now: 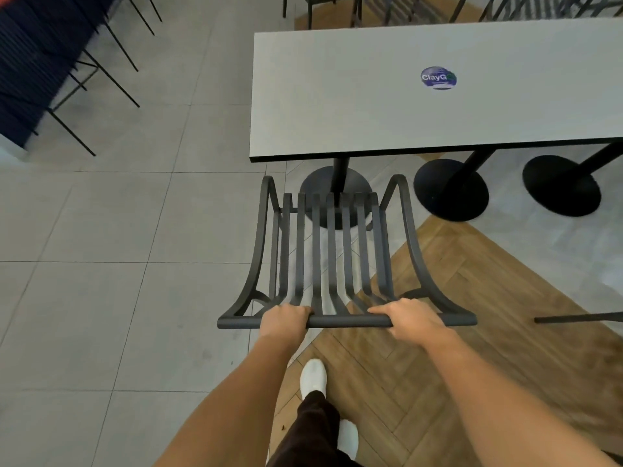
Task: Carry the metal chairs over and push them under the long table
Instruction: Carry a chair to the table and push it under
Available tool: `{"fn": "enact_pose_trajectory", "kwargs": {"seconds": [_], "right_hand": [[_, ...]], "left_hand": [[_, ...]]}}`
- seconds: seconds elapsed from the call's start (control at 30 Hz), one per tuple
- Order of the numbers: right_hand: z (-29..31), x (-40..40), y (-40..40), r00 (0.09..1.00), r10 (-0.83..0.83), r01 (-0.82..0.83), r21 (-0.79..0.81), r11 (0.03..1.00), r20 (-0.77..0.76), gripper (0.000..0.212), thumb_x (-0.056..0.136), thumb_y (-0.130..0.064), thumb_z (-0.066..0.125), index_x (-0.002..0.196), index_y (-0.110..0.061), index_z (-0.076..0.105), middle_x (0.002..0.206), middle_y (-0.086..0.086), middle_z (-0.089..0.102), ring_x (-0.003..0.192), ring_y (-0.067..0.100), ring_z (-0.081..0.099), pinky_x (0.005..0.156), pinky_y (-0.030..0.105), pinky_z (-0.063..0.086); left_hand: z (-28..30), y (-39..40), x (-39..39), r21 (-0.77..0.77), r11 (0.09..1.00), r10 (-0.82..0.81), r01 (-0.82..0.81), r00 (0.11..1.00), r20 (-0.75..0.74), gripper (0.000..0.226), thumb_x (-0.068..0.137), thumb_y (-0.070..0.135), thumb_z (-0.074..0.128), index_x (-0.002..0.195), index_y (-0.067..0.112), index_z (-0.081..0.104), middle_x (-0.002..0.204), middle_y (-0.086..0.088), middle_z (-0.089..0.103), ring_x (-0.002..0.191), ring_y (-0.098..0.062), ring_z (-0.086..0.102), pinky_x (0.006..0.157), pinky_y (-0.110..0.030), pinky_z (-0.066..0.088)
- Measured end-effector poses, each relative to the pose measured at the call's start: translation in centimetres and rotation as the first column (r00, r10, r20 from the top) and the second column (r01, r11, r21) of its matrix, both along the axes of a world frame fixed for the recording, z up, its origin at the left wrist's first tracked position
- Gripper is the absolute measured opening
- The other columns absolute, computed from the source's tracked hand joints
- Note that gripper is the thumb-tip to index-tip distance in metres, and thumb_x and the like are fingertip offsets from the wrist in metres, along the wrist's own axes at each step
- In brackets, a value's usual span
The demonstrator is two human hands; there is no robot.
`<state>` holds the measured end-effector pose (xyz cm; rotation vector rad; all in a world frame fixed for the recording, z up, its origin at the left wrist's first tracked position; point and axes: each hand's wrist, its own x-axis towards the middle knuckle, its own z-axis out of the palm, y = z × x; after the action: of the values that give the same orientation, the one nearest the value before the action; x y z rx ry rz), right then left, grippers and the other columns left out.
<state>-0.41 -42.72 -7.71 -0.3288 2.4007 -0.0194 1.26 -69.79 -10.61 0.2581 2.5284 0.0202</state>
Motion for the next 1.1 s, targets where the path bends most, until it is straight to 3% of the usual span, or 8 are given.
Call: {"fn": "enact_pose_trajectory", "kwargs": {"seconds": [0.33,0.43,0.53,0.67,0.73,0.83,0.93,1.1], "right_hand": [[-0.5,-4.8,0.8,0.999,0.034,-0.034,0.005,0.999,-0.027,0.059,0.096,-0.021,0.054,0.145,-0.052,0.045,0.127,-0.003,0.067,0.114,0.024,0.064,0.095,0.041,0.052],[-0.4,-4.8,0.8,1.0,0.027,-0.027,-0.012,1.0,-0.012,0.056,0.097,-0.024,0.056,0.145,-0.051,0.045,0.129,-0.005,0.066,0.116,0.023,0.063,0.096,0.041,0.051],[0.0,-5.2,1.0,0.997,-0.024,0.028,-0.056,0.998,0.077,0.054,0.093,-0.045,0.064,0.144,-0.046,0.048,0.131,-0.007,0.064,0.118,0.02,0.061,0.098,0.041,0.051],[2.1,-4.7,2.9,0.971,-0.198,0.216,-0.145,0.966,0.132,0.079,0.078,-0.083,0.057,0.141,-0.037,0.054,0.134,-0.008,0.062,0.124,0.018,0.057,0.101,0.042,0.049],[3.2,-4.3,5.3,0.933,-0.353,0.36,-0.19,0.913,0.069,0.082,0.081,-0.088,0.043,0.144,-0.035,0.053,0.141,-0.005,0.058,0.129,0.021,0.053,0.102,0.044,0.048],[4.3,-3.6,10.1,0.84,-0.543,0.518,-0.266,0.813,-0.023,0.067,0.093,-0.078,0.032,0.136,-0.034,0.06,0.137,-0.002,0.063,0.123,0.023,0.057,0.096,0.042,0.05],[5.7,-1.4,16.1,0.736,-0.673,0.625,-0.302,0.719,-0.078,0.059,0.099,-0.068,0.036,0.134,-0.03,0.063,0.134,-0.002,0.065,0.123,0.026,0.057,0.099,0.044,0.049],[7.4,5.6,26.8,0.541,-0.837,0.781,-0.322,0.535,-0.079,0.053,0.101,-0.063,0.04,0.134,-0.028,0.063,0.135,-0.001,0.065,0.125,0.025,0.056,0.1,0.038,0.044]], "left_hand": [[-0.1,0.7,-4.6,-0.008,1.0,-0.008,0.008,1.0,0.002,0.034,0.105,0.023,0.051,0.137,0.036,0.053,0.104,-0.001,0.068,0.094,-0.023,0.066,0.077,-0.036,0.056],[0.7,1.0,-5.2,0.037,0.999,0.009,-0.013,0.996,0.09,0.036,0.103,0.043,0.054,0.138,0.034,0.054,0.109,0.0,0.068,0.1,-0.022,0.066,0.085,-0.037,0.056],[2.5,1.1,-6.2,0.114,0.992,0.014,-0.05,0.953,0.302,0.074,0.089,0.076,0.052,0.148,0.033,0.044,0.124,-0.003,0.064,0.113,-0.022,0.061,0.098,-0.04,0.051],[4.4,2.9,-7.3,0.17,0.977,0.051,-0.128,0.915,0.4,0.095,0.085,0.085,0.043,0.161,0.033,0.02,0.15,-0.012,0.05,0.134,-0.033,0.05,0.111,-0.049,0.041],[4.9,5.2,-8.1,0.156,0.984,0.021,-0.081,0.934,0.356,0.09,0.09,0.081,0.04,0.161,0.028,0.026,0.142,-0.014,0.055,0.124,-0.031,0.058,0.106,-0.047,0.047],[6.7,9.8,-9.2,0.174,0.984,-0.074,0.026,0.959,0.272,0.063,0.101,0.063,0.043,0.149,0.021,0.046,0.132,-0.011,0.061,0.116,-0.029,0.06,0.099,-0.044,0.051],[9.2,16.3,-9.7,0.244,0.96,-0.192,0.141,0.961,0.201,0.046,0.107,0.047,0.043,0.139,0.017,0.057,0.129,-0.009,0.064,0.116,-0.031,0.06,0.095,-0.04,0.05],[10.6,29.1,-9.4,0.297,0.904,-0.354,0.307,0.928,0.118,0.046,0.104,0.05,0.047,0.129,0.015,0.063,0.116,-0.009,0.071,0.101,-0.029,0.066,0.088,-0.044,0.056]]}}
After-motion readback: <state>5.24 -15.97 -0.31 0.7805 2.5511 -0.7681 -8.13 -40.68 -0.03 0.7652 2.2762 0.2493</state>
